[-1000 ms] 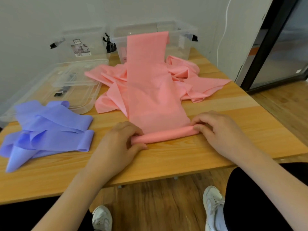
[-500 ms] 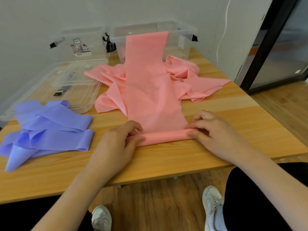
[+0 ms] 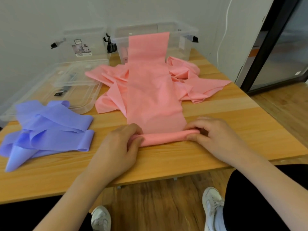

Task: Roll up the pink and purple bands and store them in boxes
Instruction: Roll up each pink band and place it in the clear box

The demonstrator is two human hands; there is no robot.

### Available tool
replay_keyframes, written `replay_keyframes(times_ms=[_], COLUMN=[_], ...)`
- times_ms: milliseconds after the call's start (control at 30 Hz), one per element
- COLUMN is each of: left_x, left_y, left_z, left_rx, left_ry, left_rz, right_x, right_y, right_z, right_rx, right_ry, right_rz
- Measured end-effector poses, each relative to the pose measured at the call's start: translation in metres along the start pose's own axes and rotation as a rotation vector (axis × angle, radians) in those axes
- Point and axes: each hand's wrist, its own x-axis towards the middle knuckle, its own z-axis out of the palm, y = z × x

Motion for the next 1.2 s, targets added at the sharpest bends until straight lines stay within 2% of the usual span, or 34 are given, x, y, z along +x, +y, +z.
replay_keyframes(times_ms=[100,167,233,333,533,667,867,1033,1200], left_x=[-0.0002,-0.0007,-0.0011,-0.0008,-0.0004,-0.0009,0.0003,-0.0012,0.0001], left_y=[-0.0023,-0.0022,-0.0002,-0.0008,-0.0031,-0.0020,-0.0041,-0.0025,-0.0044], left_z=[0.0005,0.0011,0.0005,-0.0006,-0.0004,-0.0016,-0.0026,-0.0031,-0.0022], left_rx=[0.025,0.021,0.004,0.002,0.019,-0.024,0.023,-0.041,-0.010], left_ry=[-0.058,-0.039,-0.013,-0.006,-0.066,0.004,-0.066,-0.006,-0.098], left_rz=[0.028,0.019,-0.027,0.001,0.053,-0.030,0.059,-0.031,0.057], right_x=[-0.0012,-0.0015,0.0000,0.0002,-0.0005,0.0007,0.0002,0.0003,-0.0015], right_y=[-0.0001,0.0004,0.0005,0.0019,0.0019,0.0021,0.0015,-0.0008,-0.0012], right_z=[0.0013,0.0014,0.0003,0.0004,-0.0007,-0.0005,-0.0009,0.0001,-0.0012], right_rx=[0.043,0.050,0.033,-0.009,0.054,-0.019,0.034,-0.015,0.059], right_ry=[0.062,0.068,0.007,-0.053,0.078,-0.025,0.099,-0.006,0.096], right_rz=[0.031,0.014,-0.015,-0.032,0.001,-0.053,-0.009,-0.077,0.008])
